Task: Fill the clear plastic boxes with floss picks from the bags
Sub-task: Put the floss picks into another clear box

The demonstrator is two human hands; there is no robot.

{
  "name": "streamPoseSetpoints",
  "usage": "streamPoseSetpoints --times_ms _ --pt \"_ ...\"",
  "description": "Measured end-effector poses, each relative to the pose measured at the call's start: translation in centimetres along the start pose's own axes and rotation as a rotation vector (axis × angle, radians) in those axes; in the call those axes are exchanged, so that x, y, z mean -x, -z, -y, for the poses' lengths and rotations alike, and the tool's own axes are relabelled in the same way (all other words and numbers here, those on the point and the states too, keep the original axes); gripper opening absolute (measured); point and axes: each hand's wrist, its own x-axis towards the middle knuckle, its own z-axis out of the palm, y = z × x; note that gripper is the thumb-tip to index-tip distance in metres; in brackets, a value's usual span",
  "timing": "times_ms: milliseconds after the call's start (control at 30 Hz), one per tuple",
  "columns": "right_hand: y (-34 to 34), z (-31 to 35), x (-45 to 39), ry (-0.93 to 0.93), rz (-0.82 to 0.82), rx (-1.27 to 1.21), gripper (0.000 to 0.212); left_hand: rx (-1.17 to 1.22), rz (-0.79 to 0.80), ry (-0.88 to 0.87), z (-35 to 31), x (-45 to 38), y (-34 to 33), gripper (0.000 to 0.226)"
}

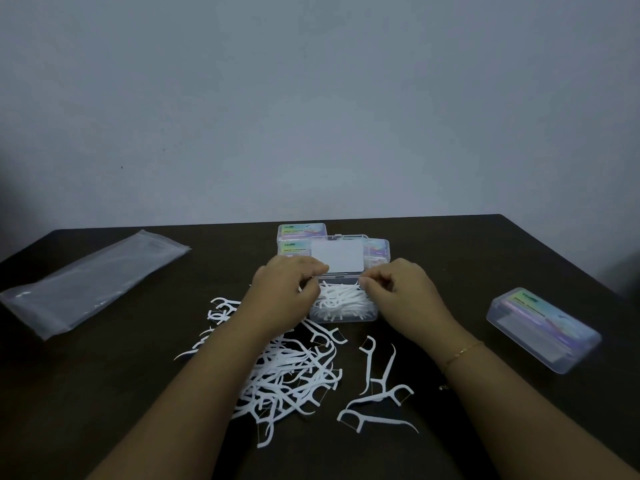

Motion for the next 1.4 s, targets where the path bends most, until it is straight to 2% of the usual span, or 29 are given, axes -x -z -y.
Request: streamPoseSetpoints --times_ms 167,433,533,600,667,733,833,900,1033,1200,1400 --pt "0.0 -0.1 0.1 0.026 0.074 0.06 0.022 -0.056 0.13 0.006 -0.9 0.4 0.2 0.041" --pt "1.0 0.8 0.5 0.041 0.062 0.047 0.016 0.035 0.089 0.074 -0.1 1.6 2.2 0.035" --pt "2.3 2.0 1.5 0.053 0.228 0.065 0.01 0.105 0.082 0.085 0.1 2.3 3.3 0.021" --pt "3.3 2.3 2.0 0.029 0.426 0.064 0.002 0.162 0.128 0.1 0.2 2.4 3.8 0.011" --pt "4.6 2.7 2.6 -0.017 0.666 0.03 0.021 0.215 0.252 0.129 0.1 2.5 4.3 0.012" --pt "5.4 2.9 3.0 -0.063 0.834 0.075 0.049 0.144 0.408 0.135 -0.1 2.7 4.6 0.034" --pt "5.1 3.2 3.1 -0.065 0.91 0.246 0.074 0.0 0.583 0.177 -0.6 3.0 5.0 0.068" --pt "4.4 2.9 3.1 -0.038 0.882 0.312 0.079 -0.098 0.616 0.223 -0.6 3.1 4.9 0.073" --pt "3.8 2.5 3.0 -0.016 0.798 0.303 0.068 -0.169 0.576 0.219 -0.3 2.9 4.5 0.053" --pt "3.3 2.4 2.4 0.032 0.675 0.288 0.029 -0.107 0.559 0.221 0.0 2.7 4.2 0.029" --pt "3.1 2.2 2.5 0.037 0.666 0.306 0.006 0.011 0.496 0.247 0.1 2.6 3.9 0.021"
